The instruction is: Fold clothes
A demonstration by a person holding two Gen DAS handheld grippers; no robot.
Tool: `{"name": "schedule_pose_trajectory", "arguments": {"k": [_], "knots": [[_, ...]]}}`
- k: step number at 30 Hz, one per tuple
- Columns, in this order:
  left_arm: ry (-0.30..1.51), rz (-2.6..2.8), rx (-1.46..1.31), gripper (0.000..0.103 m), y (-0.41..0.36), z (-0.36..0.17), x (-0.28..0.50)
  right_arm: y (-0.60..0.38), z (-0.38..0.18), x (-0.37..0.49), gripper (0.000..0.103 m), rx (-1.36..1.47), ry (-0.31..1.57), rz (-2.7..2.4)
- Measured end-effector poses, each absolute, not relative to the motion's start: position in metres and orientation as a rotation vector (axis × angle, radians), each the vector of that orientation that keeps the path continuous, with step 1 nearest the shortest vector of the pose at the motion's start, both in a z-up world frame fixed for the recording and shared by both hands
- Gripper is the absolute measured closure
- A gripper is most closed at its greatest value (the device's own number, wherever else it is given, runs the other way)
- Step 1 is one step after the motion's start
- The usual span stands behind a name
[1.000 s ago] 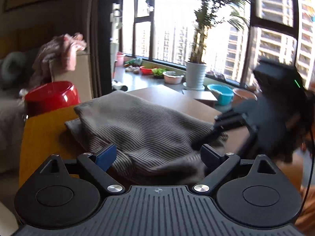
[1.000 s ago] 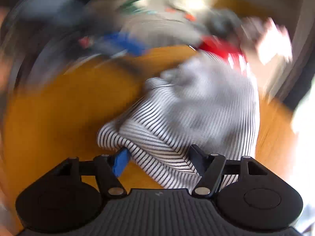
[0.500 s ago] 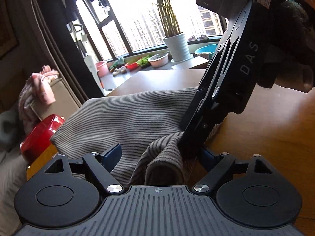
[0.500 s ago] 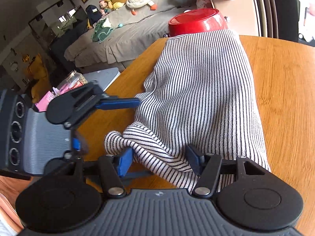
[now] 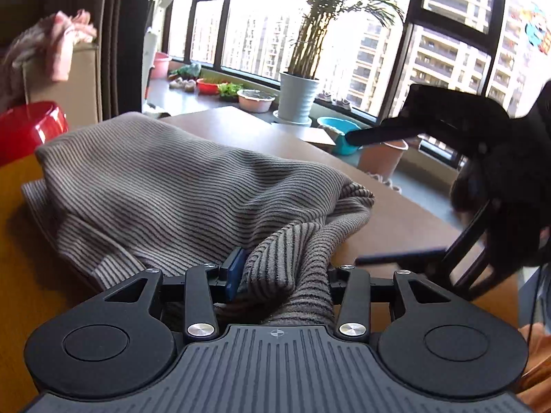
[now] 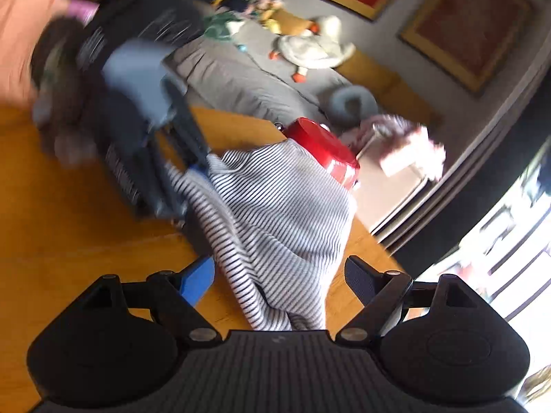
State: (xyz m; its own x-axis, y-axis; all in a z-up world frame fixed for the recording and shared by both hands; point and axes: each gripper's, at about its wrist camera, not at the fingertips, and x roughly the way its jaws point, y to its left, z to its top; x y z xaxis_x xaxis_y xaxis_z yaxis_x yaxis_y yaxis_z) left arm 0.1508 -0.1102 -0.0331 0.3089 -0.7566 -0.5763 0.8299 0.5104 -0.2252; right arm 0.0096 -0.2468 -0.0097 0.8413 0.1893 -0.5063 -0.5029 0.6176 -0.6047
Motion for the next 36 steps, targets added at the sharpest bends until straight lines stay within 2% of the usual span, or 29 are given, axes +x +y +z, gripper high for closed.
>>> {"name": "schedule_pose_trajectory", "arguments": {"k": [3, 4, 5, 6, 9, 12, 14, 16, 19, 22, 26, 30, 34, 36], "knots": [[0.725, -1.056, 0.045, 0.057, -0.105, -0.033, 0.16, -0.224, -0.037, 0.02, 0.019, -0.991, 0.365, 0.414], [0.73, -1.055, 0.046, 0.056, -0.103, -0.031, 0.16, -0.217, -0.046, 0.028, 0.027, -1.042, 0.358, 0.405], [0.733, -1.055, 0.06, 0.055, -0.102, -0.029, 0.158, -0.214, -0.05, 0.036, 0.041, -1.042, 0.381, 0.398], [0.732, -1.058, 0.074, 0.049, -0.099, -0.025, 0.156, -0.213, -0.051, 0.044, 0.058, -1.014, 0.42, 0.391], [0.695, -1.085, 0.067, 0.015, -0.08, -0.002, 0.143, -0.215, -0.041, 0.046, 0.066, -0.928, 0.491, 0.411], [0.607, -1.039, 0.0, 0.013, -0.061, 0.026, 0.146, -0.215, -0.026, 0.023, 0.068, -0.87, 0.543, 0.445], [0.599, -0.967, -0.018, 0.017, -0.064, 0.031, 0.16, -0.215, -0.015, 0.007, 0.069, -0.832, 0.576, 0.468], [0.615, -0.899, -0.022, 0.05, -0.072, 0.028, 0.175, -0.215, 0.0, -0.013, 0.071, -0.798, 0.596, 0.491], [0.699, -0.87, -0.005, 0.066, -0.088, 0.007, 0.191, -0.213, 0.037, -0.051, 0.074, -0.76, 0.575, 0.517], [0.774, -0.917, 0.008, 0.069, -0.098, -0.016, 0.19, -0.214, 0.084, -0.071, 0.076, -0.701, 0.519, 0.521], [0.805, -0.951, 0.001, 0.07, -0.094, -0.03, 0.187, -0.22, 0.116, -0.035, 0.076, -0.616, 0.498, 0.528], [0.824, -0.985, -0.022, 0.074, -0.084, -0.037, 0.192, -0.231, 0.104, 0.038, 0.075, -0.517, 0.594, 0.598], [0.811, -0.955, -0.002, 0.087, -0.083, -0.037, 0.19, -0.259, 0.067, 0.108, 0.07, -0.306, 0.72, 0.626], [0.813, -0.942, -0.012, 0.09, -0.081, -0.037, 0.19, -0.271, 0.051, 0.127, 0.066, -0.218, 0.76, 0.62]]}}
